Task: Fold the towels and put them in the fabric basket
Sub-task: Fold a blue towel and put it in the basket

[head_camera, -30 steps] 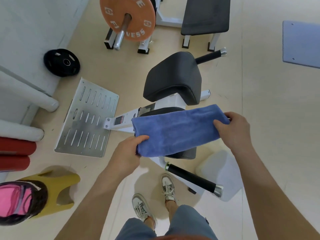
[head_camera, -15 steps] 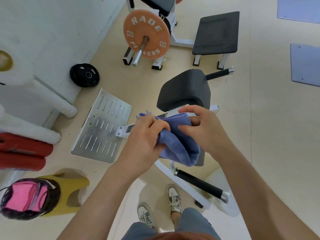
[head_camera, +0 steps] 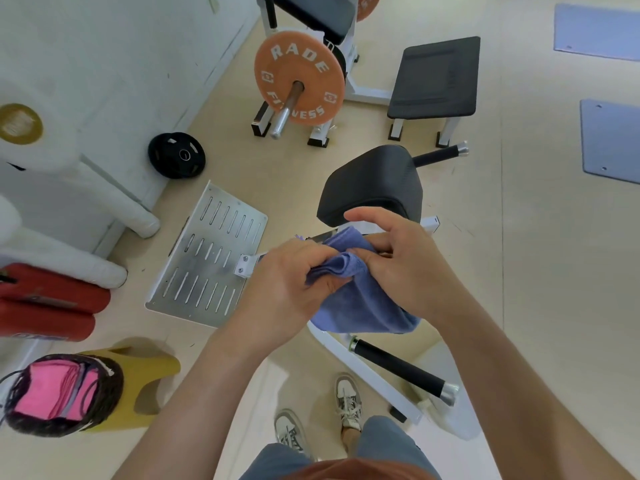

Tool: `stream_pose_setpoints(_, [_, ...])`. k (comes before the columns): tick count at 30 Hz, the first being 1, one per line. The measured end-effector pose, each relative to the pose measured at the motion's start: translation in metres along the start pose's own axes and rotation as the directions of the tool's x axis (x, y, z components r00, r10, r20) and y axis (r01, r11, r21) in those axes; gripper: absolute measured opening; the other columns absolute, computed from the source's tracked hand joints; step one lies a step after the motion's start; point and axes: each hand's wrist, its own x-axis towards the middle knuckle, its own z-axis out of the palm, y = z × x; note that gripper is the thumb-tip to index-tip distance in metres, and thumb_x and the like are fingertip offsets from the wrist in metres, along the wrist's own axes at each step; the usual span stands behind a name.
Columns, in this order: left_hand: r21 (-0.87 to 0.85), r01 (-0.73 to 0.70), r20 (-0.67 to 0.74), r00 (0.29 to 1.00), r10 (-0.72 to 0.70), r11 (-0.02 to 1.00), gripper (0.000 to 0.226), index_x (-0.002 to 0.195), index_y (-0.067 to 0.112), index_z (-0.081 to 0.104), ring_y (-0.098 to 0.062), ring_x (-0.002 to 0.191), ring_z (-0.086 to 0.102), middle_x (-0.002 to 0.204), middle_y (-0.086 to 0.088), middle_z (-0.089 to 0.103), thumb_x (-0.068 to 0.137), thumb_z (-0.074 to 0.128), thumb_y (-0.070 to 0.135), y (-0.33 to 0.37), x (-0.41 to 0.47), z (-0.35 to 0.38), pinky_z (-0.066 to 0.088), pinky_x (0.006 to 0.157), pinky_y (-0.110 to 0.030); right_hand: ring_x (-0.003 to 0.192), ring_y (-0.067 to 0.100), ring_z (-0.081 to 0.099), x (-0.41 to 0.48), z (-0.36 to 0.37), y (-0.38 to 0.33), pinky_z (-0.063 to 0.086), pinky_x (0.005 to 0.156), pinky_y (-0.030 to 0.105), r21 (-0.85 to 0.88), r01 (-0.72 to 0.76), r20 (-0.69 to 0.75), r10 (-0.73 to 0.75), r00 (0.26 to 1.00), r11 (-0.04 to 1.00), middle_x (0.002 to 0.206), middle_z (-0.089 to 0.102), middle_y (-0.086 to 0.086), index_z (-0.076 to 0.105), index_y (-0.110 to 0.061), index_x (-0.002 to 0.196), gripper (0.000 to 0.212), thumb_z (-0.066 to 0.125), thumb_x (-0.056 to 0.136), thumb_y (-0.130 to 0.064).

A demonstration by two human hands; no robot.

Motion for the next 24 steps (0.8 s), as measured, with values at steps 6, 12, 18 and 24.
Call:
stream_pose_setpoints(6, [0.246, 0.017, -0.123, 0.992, 0.014, 0.969, 0.027, 0.073, 0.02, 0.068, -0.022, 0.055, 0.049, 0.056, 0.002, 0.055, 0.078, 0.053, 0.042, 0.009, 0.003, -0.003, 0.041, 0.049, -0.037, 0.075, -0.007, 0.065, 0.0, 0.002, -0.003, 0.053, 0.083, 0.022, -0.027, 0.033, -0.043, -0.034, 0.998, 0.999, 0.06, 0.064, -0.029, 0.05, -0.025, 0.133, 0.041, 0.057, 0.094, -0.017])
stream_pose_setpoints(12, [0.349, -0.097, -0.181, 0.969, 0.169, 0.932, 0.015, 0.075, 0.018, 0.072, -0.02, 0.081, 0.055, 0.088, 0.002, 0.066, 0.076, 0.063, 0.03, 0.005, 0.003, 0.001, 0.043, 0.068, -0.029, 0.074, 0.006, 0.066, -0.004, 0.001, -0.005, 0.052, 0.083, 0.025, -0.035, 0.029, -0.014, -0.029, 0.999, 0.999, 0.064, 0.07, -0.008, 0.038, -0.022, 0.144, 0.051, 0.052, 0.096, -0.012])
stream_pose_setpoints(18, [-0.193, 0.195, -0.071, 0.975, -0.212, 0.962, 0.019, 0.065, 0.027, 0.064, -0.005, 0.064, 0.057, 0.071, 0.01, 0.066, 0.064, 0.083, 0.026, 0.014, 0.007, -0.005, 0.047, 0.06, -0.02, 0.066, 0.015, 0.069, -0.01, -0.007, -0.012, 0.058, 0.068, 0.028, 0.097, 0.086, -0.008, -0.085, 0.996, 0.992, 0.068, 0.072, 0.002, 0.047, -0.02, 0.108, 0.026, 0.064, 0.09, -0.013])
stream_pose_setpoints(24, [-0.499, 0.304, -0.157, 0.889, -0.429, 0.812, 0.022, 0.062, 0.023, 0.069, -0.009, 0.057, 0.056, 0.059, 0.004, 0.061, 0.069, 0.08, 0.005, 0.016, 0.011, -0.022, 0.05, 0.059, -0.017, 0.067, 0.006, 0.049, -0.016, -0.032, 0.012, 0.043, 0.063, 0.02, -0.204, 0.136, 0.236, -0.086, 0.968, 0.97, 0.071, 0.049, -0.011, 0.061, -0.016, 0.07, 0.034, 0.064, 0.082, -0.048])
